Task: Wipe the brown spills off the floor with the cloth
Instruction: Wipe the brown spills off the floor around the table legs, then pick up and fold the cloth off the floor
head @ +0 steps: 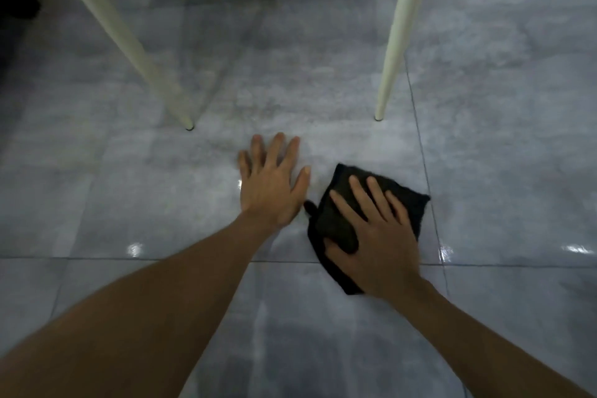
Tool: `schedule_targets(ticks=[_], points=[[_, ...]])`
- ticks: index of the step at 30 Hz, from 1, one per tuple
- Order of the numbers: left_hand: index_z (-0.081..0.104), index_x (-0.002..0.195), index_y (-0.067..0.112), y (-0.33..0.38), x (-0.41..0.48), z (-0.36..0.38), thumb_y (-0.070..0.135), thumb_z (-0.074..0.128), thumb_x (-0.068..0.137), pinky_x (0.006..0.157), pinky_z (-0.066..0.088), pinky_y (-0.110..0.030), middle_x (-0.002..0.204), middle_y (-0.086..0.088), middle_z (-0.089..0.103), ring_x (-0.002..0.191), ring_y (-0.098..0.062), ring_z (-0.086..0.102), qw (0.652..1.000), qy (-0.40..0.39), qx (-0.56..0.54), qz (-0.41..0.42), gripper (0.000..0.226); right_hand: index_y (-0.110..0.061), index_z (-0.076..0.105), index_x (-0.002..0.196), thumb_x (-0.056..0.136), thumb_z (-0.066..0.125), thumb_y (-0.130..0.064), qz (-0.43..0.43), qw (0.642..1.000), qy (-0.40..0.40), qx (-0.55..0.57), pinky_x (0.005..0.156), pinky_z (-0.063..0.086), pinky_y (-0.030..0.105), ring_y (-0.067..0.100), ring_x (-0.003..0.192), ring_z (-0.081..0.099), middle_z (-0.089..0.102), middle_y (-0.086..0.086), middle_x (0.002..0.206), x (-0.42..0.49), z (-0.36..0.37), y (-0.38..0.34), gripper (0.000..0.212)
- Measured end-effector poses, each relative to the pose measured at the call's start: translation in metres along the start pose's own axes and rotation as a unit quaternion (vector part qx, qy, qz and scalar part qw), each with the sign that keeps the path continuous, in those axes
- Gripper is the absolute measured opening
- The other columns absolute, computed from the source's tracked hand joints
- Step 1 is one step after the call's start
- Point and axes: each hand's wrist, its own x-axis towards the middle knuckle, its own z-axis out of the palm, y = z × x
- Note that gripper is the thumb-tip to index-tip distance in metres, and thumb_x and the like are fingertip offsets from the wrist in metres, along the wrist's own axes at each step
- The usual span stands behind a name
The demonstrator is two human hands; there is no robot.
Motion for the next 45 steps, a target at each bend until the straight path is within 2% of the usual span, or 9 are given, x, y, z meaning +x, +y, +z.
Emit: schedule_targets(ticks=[2,9,16,22,30,33,36,41,45], points=[[0.007,0.162,0.035,-0.027,-0.008,-0.006,0.062,0.02,0.102,0.124,-0.009,-0.053,0.171,0.004,0.002,0.155,-0.032,-0.012,0.999,-0.001,-0.011,-0.038,0.066,-0.029,0.05,0.151,0.09,0.05,-0.066,-0.037,0.999,-0.002,0.005,0.122,0.024,0.05,0.031,0.154,0.03,0.035,0.006,0.166,0.005,-0.001,0.008,0.072],[0.005,0.162,0.034,-0.096,-0.034,-0.012,0.058,0.019,0.104,0.125,-0.006,-0.045,0.171,0.006,-0.002,0.156,-0.02,-0.009,0.994,0.022,-0.027,-0.106,0.064,-0.03,0.045,0.154,0.09,0.041,-0.068,0.094,0.996,-0.009,-0.002,0.124,0.018,0.051,0.035,0.154,0.024,0.032,0.01,0.167,0.128,0.026,-0.068,0.075],[0.016,0.162,0.027,-0.127,-0.043,-0.014,0.037,0.019,0.108,0.126,0.0,-0.045,0.171,0.0,0.009,0.157,-0.023,0.0,0.986,0.063,-0.054,-0.146,0.056,-0.031,0.05,0.151,0.088,0.047,-0.071,-0.221,0.972,-0.075,0.02,0.122,0.023,0.048,0.031,0.153,0.03,0.037,0.005,0.165,0.067,0.031,-0.104,0.074],[-0.003,0.161,0.036,-0.126,-0.041,-0.014,0.056,0.009,0.102,0.118,-0.012,-0.064,0.169,0.011,-0.009,0.155,-0.02,-0.015,0.987,0.017,-0.005,-0.159,0.063,-0.033,0.03,0.159,0.092,0.034,-0.071,0.015,0.998,-0.065,0.008,0.124,0.009,0.049,0.031,0.158,0.012,0.021,0.008,0.171,0.159,0.044,-0.147,0.078],[-0.012,0.159,0.038,-0.123,-0.042,-0.027,0.067,0.003,0.097,0.112,-0.005,-0.075,0.168,0.012,-0.017,0.155,-0.022,-0.019,0.987,-0.047,0.014,-0.153,0.07,-0.032,0.046,0.153,0.091,0.027,-0.084,-0.059,0.993,-0.079,0.068,0.116,0.029,0.049,0.027,0.152,0.031,0.037,0.001,0.164,0.091,0.005,-0.093,0.083],[0.023,0.158,0.038,-0.111,-0.044,-0.041,0.073,0.007,0.091,0.12,0.003,-0.061,0.169,0.006,0.014,0.155,-0.022,0.005,0.989,-0.005,-0.079,-0.125,0.077,-0.024,0.045,0.151,0.085,0.043,-0.083,0.054,0.994,-0.028,0.087,0.11,0.033,0.05,0.033,0.14,0.038,0.045,0.008,0.151,0.107,-0.01,-0.074,0.089],[0.051,0.14,0.028,-0.067,-0.051,-0.042,0.087,0.036,0.078,0.112,0.029,-0.039,0.142,0.004,0.051,0.133,-0.016,0.04,0.98,0.006,-0.196,-0.042,0.087,-0.024,0.043,0.148,0.082,0.061,-0.076,0.127,0.98,-0.143,0.06,0.108,0.032,0.047,0.034,0.132,0.039,0.049,0.01,0.14,0.118,-0.015,-0.071,0.086],[0.047,0.102,0.018,-0.013,-0.02,-0.04,0.029,0.073,0.077,0.061,0.039,-0.026,0.087,0.004,0.056,0.085,-0.02,0.057,0.948,-0.017,-0.313,-0.061,0.037,-0.022,0.063,0.083,0.077,0.082,-0.047,0.203,0.936,-0.163,0.235,0.06,0.046,0.031,0.026,0.081,0.067,0.064,-0.002,0.078,0.122,-0.032,-0.047,0.033],[0.044,0.112,0.022,0.019,0.024,-0.059,0.011,0.062,0.082,0.061,0.043,-0.03,0.086,0.003,0.056,0.082,-0.021,0.059,0.964,-0.06,-0.257,0.013,0.036,-0.023,0.05,0.071,0.08,0.082,-0.038,0.252,0.92,-0.028,0.298,0.055,0.037,0.031,0.02,0.069,0.059,0.058,-0.004,0.07,0.098,-0.048,-0.008,0.037]])
